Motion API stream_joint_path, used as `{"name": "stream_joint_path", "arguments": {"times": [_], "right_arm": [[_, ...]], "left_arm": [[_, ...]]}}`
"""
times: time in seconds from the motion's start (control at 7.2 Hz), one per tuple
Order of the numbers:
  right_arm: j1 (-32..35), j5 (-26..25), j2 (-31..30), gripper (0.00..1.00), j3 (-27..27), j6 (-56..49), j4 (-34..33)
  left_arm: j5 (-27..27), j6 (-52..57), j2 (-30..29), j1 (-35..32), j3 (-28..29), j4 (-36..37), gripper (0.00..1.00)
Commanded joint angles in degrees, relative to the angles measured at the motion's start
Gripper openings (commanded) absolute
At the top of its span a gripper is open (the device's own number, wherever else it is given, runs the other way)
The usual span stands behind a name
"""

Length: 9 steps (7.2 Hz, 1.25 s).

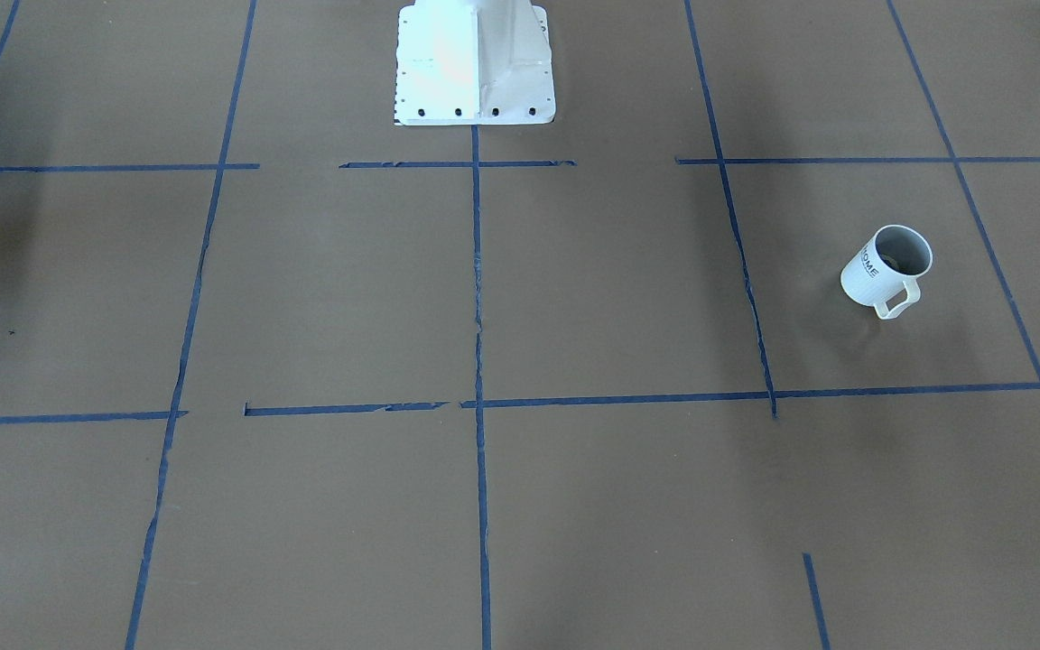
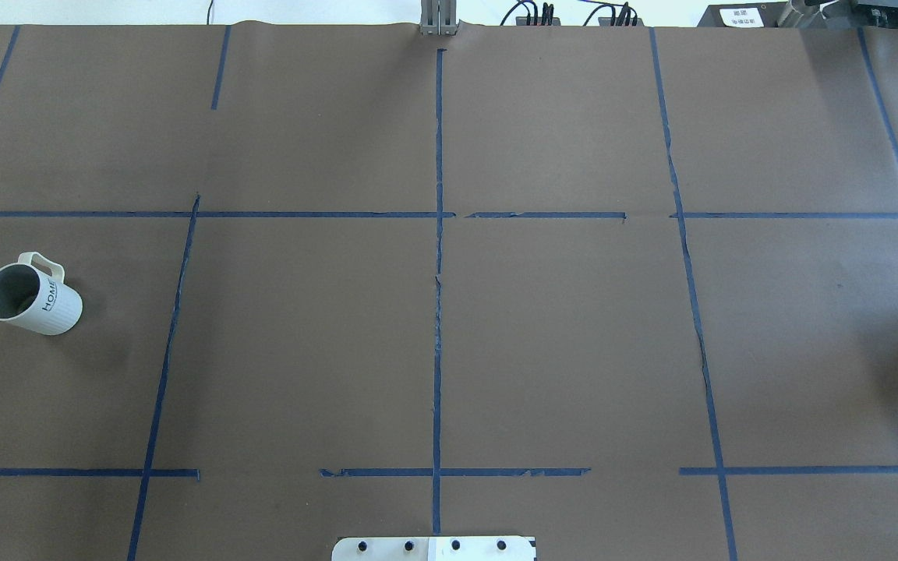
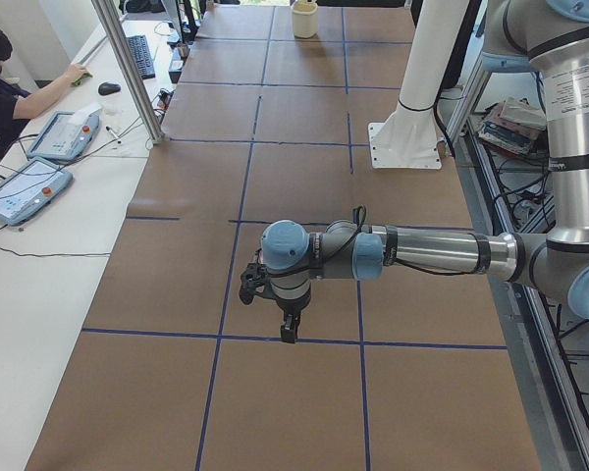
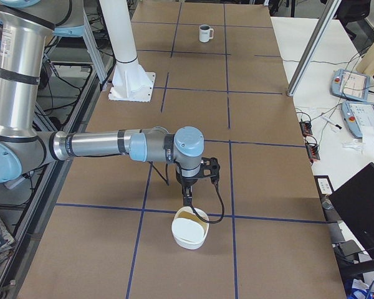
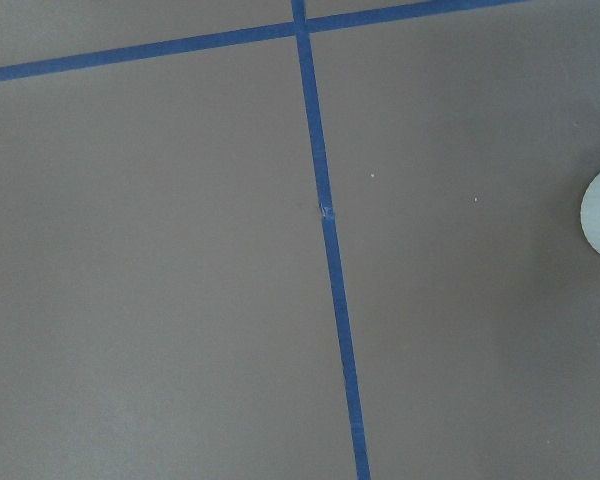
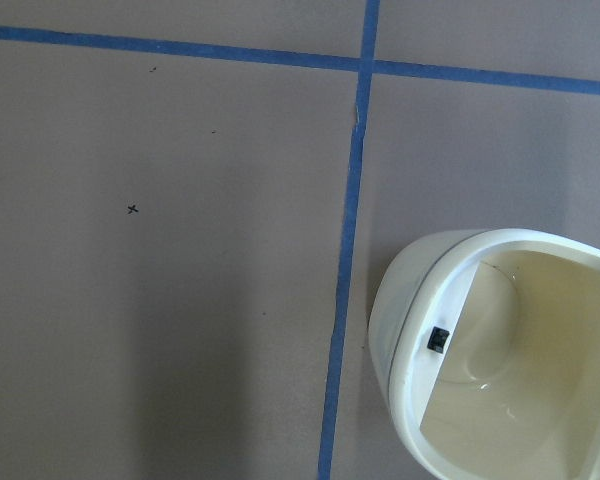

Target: Left arm hands cup to right arm to dump lemon

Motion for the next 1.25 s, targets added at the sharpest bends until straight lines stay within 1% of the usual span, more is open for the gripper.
{"name": "stream_joint_path", "arguments": {"times": [0.0, 0.42, 0.69, 0.83, 1.11], "right_arm": [[0.00, 0.00, 0.03, 1.00, 0.00, 0.01, 0.00], [0.00, 0.00, 0.03, 1.00, 0.09, 0.01, 0.09], [0.00, 0.00, 0.03, 1.00, 0.09, 0.01, 0.09], [0.00, 0.09, 0.03, 1.00, 0.17, 0.09, 0.09], [0.00, 0.09, 0.03, 1.00, 0.17, 0.09, 0.09]], "left_arm": [[0.35, 0.09, 0.09, 0.09, 0.65, -0.09, 1.00], [0.61, -0.18, -0.35, 0.52, 0.30, -0.09, 1.00], [0.09, -0.44, -8.04, 0.53, 1.01, -0.17, 1.00], [-0.17, -0.44, -9.82, 0.53, 1.44, -0.09, 1.00], [-0.18, -0.09, -9.14, 0.53, 1.18, -0.18, 1.00]]}}
